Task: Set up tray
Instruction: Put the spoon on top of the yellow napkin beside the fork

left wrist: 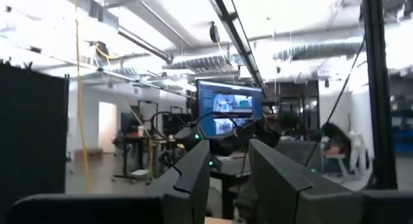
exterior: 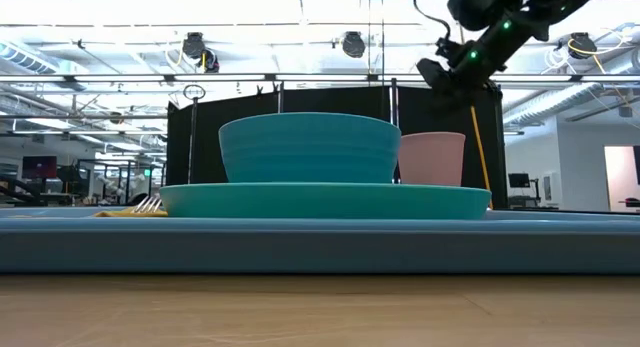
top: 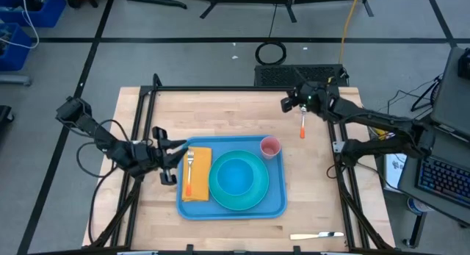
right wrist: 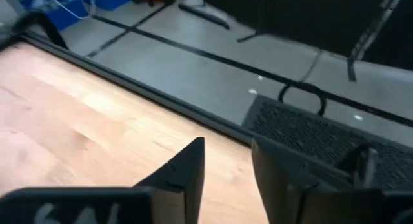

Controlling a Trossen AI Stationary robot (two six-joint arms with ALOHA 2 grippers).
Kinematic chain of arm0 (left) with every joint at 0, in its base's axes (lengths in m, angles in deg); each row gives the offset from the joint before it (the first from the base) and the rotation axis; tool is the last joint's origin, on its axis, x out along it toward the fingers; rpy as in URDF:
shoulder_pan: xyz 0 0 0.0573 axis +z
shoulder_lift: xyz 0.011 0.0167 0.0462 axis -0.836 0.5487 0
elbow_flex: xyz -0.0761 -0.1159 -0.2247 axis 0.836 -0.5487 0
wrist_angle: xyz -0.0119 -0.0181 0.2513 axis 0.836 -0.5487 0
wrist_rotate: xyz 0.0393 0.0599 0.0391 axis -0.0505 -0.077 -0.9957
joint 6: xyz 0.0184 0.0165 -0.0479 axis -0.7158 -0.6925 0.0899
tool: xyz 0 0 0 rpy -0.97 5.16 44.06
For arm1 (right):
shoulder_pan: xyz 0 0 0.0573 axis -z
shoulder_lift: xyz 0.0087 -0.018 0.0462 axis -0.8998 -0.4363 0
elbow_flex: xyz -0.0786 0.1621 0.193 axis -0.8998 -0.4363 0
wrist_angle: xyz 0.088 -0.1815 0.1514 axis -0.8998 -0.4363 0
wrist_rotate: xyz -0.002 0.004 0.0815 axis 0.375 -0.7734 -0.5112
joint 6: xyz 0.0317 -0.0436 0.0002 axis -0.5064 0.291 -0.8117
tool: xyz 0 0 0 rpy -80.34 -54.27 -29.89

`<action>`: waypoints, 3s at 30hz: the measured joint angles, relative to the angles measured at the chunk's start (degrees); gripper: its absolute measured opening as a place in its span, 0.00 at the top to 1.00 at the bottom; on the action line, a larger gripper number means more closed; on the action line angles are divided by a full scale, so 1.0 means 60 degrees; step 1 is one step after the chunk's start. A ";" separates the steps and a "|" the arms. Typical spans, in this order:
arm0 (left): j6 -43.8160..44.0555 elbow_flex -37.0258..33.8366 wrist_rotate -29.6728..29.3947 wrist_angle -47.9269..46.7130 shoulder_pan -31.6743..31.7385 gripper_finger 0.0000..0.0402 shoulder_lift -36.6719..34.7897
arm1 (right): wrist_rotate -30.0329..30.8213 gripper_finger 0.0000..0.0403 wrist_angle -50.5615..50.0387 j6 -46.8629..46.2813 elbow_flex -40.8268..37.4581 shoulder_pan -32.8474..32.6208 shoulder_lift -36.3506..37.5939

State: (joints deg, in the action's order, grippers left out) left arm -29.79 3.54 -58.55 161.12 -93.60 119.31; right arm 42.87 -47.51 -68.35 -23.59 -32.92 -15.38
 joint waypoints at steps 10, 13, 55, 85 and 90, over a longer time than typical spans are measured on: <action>-0.0976 0.0000 -0.0536 -0.0667 -0.0133 0.72 0.0007 | -0.2338 0.67 -0.1397 -0.1811 0.0004 0.1888 -0.1071; -0.1344 0.0000 -0.0533 -0.0671 -0.0134 0.72 0.0007 | -0.2935 0.67 -0.1587 -0.1876 0.0001 0.2413 -0.1637; -0.1468 0.0000 -0.1060 -0.0689 -0.0135 0.72 0.0007 | -0.2919 0.71 -0.3739 -0.2283 -0.0004 0.2974 -0.4183; -0.1468 0.0000 -0.1105 -0.0689 -0.0133 0.72 0.0007 | -0.3187 0.80 -0.3231 -0.1975 -0.0594 0.3342 -0.4153; -0.1468 0.0000 -0.1105 -0.0689 -0.0134 0.72 0.0007 | -0.3217 0.88 -0.3242 -0.1800 -0.0607 0.3342 -0.4164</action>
State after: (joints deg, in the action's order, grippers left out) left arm -38.60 3.54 -65.17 156.98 -94.40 119.35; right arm 23.57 -66.97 -79.15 -27.23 -12.87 -40.36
